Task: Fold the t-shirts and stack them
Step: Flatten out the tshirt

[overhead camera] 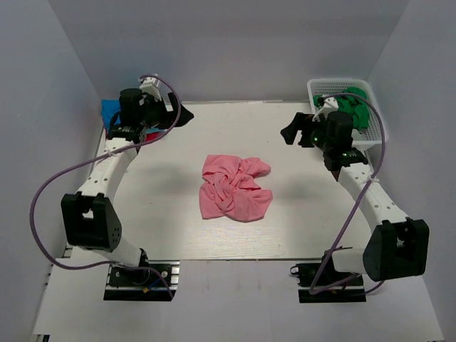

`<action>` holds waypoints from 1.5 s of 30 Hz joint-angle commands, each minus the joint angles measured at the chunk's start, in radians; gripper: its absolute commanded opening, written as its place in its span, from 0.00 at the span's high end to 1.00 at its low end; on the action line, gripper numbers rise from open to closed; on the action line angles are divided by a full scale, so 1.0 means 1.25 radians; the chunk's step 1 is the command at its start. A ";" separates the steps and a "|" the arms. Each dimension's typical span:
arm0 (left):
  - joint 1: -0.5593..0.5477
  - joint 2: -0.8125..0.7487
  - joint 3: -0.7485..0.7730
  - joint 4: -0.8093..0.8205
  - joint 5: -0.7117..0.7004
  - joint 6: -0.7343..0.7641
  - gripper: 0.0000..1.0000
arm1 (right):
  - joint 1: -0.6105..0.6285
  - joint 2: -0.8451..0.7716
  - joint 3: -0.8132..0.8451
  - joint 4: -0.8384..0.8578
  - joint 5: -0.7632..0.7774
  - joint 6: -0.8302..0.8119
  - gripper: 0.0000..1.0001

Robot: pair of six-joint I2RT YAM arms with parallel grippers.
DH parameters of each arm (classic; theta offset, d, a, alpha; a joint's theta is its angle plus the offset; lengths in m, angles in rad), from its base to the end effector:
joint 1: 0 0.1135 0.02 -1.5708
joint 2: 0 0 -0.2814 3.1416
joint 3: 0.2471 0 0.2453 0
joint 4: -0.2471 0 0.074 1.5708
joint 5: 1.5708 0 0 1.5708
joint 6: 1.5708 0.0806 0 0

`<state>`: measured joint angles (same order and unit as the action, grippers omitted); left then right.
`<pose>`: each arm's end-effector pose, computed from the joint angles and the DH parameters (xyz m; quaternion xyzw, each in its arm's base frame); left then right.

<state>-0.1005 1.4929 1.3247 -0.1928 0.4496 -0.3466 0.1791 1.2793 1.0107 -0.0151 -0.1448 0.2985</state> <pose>0.3743 -0.0730 0.3616 0.0274 0.8114 -0.3017 0.4999 0.3246 0.0706 0.3347 0.0043 0.7990 0.1978 0.5678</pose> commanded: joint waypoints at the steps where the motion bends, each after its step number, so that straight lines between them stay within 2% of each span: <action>1: -0.009 0.083 0.036 -0.104 0.054 0.042 0.00 | 0.010 0.047 0.027 0.014 -0.158 -0.085 0.10; 5: -0.016 0.202 0.080 -0.159 0.110 0.050 0.00 | 0.035 0.195 0.181 -0.176 -0.110 -0.137 0.10; 7: -0.025 0.258 0.090 -0.203 0.103 0.050 0.00 | 0.058 0.257 0.229 -0.203 -0.079 -0.139 0.10; 11: -0.073 0.306 0.057 -0.203 0.156 0.050 0.05 | 0.087 0.301 0.242 -0.235 0.036 -0.132 0.10; 14: -0.111 0.336 0.050 -0.211 0.122 0.050 0.14 | 0.109 0.324 0.241 -0.241 0.069 -0.143 0.10; 18: -0.137 0.373 0.083 -0.246 -0.007 0.040 0.16 | 0.134 0.363 0.249 -0.260 0.136 -0.154 0.10; 20: -0.145 0.412 0.129 -0.291 -0.038 0.040 0.22 | 0.144 0.379 0.238 -0.259 0.168 -0.152 0.10; 22: -0.154 0.433 0.150 -0.313 -0.081 0.040 0.24 | 0.143 0.387 0.230 -0.249 0.187 -0.124 0.10; 29: -0.180 0.476 0.150 -0.321 -0.115 0.048 0.28 | 0.146 0.388 0.176 -0.197 0.124 -0.098 0.10; 30: -0.189 0.476 0.150 -0.321 -0.115 0.048 0.35 | 0.148 0.389 0.165 -0.192 0.124 -0.095 0.10; 32: -0.190 0.484 0.150 -0.321 -0.096 0.048 0.41 | 0.148 0.389 0.155 -0.159 0.090 -0.098 0.10; 33: -0.197 0.494 0.150 -0.312 -0.096 0.048 0.54 | 0.151 0.390 0.137 -0.149 0.079 -0.098 0.10; 36: -0.197 0.494 0.158 -0.312 -0.088 0.037 0.76 | 0.151 0.410 0.133 -0.102 0.031 -0.106 0.10; 37: -0.197 0.494 0.158 -0.312 -0.088 0.028 0.88 | 0.152 0.414 0.136 -0.094 0.019 -0.105 0.10; 39: -0.197 0.487 0.165 -0.312 -0.098 0.028 1.00 | 0.155 0.437 0.147 -0.080 0.010 -0.104 0.11; 41: -0.197 0.480 0.175 -0.312 -0.117 0.028 1.00 | 0.156 0.453 0.151 -0.087 0.004 -0.099 0.14; 45: -0.197 0.464 0.182 -0.321 -0.117 0.028 1.00 | 0.160 0.482 0.147 -0.101 -0.019 -0.092 0.30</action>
<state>-0.3447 2.1094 1.5181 -0.5816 0.3218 -0.3119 0.3710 1.8633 1.1801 -0.1600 -0.1211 0.1741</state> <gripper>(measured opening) 0.025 0.724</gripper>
